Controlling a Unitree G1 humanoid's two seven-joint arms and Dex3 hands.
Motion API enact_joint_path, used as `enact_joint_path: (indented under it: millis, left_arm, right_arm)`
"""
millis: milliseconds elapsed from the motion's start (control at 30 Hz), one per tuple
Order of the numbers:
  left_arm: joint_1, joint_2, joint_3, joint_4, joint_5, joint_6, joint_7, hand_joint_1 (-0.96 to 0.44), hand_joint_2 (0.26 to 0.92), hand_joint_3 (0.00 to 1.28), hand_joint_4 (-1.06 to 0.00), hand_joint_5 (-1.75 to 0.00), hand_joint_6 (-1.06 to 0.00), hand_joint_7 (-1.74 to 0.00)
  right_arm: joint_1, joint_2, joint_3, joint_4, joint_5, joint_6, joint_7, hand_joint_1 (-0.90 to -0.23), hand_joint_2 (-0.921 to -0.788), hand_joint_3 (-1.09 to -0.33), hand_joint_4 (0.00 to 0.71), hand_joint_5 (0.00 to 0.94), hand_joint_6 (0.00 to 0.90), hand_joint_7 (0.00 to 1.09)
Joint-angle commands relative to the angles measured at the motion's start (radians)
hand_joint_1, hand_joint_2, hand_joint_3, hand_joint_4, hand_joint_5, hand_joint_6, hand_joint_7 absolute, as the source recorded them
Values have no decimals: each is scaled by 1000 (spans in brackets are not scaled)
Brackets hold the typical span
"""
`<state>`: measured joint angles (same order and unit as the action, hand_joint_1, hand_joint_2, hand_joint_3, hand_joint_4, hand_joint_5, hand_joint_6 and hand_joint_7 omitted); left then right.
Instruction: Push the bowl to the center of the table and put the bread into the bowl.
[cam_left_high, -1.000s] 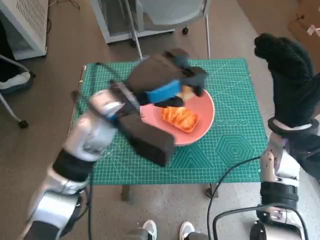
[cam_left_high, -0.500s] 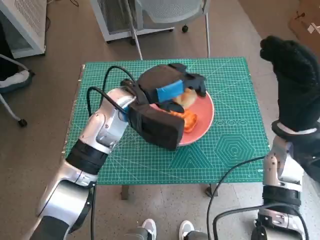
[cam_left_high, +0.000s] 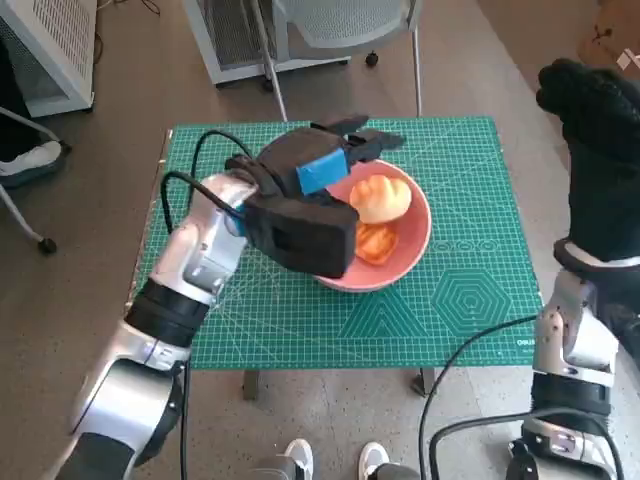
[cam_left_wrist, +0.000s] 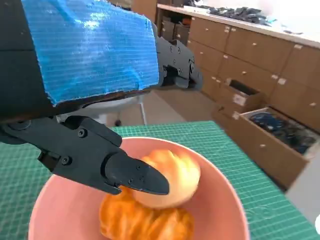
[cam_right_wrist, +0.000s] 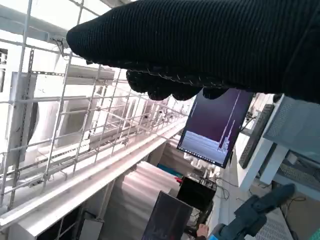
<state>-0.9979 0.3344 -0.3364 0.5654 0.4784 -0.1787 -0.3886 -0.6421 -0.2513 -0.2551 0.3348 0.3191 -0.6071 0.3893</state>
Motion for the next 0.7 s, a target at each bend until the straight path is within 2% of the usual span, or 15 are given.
enact_joint_path:
  millis: [33,200,300,500,700]
  left_arm:
    - [14,23,48,19,-75,-44,-27,-746,921,94,1,1,-67,-67]
    - [37,35,122,43,-192,-104,-60,-768,921,117,1,1,-86,-80]
    - [55,36,173,54,-268,-148,-75,-769,921,131,-28,-13,-133,-105]
    - [105,26,274,23,-429,-204,-111,-718,921,117,-70,-25,-178,-125]
    - [165,15,355,-57,-559,-220,-130,-693,921,136,-54,-9,-173,-122]
  right_arm:
    - [20,-2,8,4,-7,16,-2,-537,-921,-458,386,2,448,7]
    - [7,-3,11,15,0,22,8,-536,-921,-452,387,2,449,7]
    - [2,-3,14,16,-2,26,8,-537,-921,-444,390,3,451,7]
    - [-6,-5,23,17,-16,28,3,-528,-921,-440,395,4,454,8]
    - [-23,-11,30,27,-41,31,-12,-526,-921,-440,390,1,458,8]
